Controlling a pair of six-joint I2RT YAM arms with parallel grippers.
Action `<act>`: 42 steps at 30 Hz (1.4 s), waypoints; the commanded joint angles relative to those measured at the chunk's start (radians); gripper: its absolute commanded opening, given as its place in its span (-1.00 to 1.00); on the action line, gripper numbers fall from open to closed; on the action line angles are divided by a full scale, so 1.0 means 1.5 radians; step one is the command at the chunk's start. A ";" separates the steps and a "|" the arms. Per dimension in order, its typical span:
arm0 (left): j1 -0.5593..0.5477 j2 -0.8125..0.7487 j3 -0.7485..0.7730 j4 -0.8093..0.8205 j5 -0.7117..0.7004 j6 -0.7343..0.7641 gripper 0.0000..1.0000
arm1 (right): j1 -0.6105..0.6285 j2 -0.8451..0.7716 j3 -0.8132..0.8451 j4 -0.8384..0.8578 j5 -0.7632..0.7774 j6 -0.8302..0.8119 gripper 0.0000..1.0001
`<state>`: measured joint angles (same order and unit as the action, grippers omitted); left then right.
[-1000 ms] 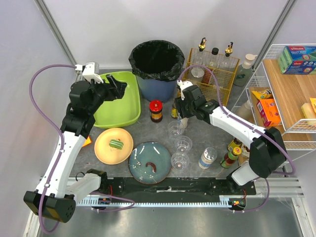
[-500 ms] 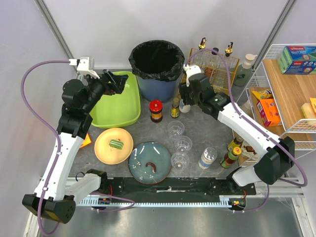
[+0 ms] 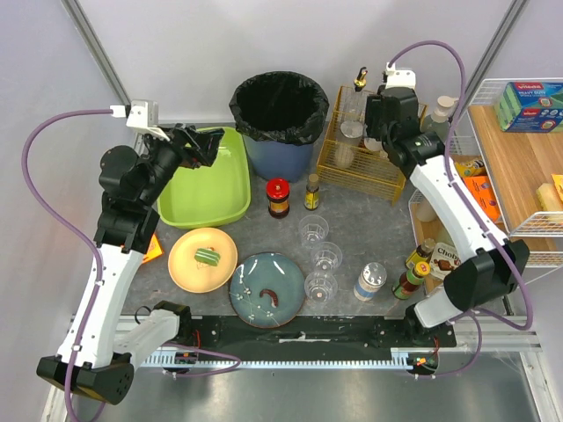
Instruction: Clear the kitchen counter
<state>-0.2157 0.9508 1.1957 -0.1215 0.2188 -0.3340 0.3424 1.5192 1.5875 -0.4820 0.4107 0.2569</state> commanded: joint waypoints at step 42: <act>0.000 -0.009 -0.012 -0.007 -0.053 0.014 0.72 | -0.078 0.185 -0.037 0.215 -0.013 0.110 -0.06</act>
<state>-0.2157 0.9398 1.1854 -0.1333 0.1627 -0.3397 0.2291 1.8042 1.5272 -0.2775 0.3805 0.3923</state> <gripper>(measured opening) 0.856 0.662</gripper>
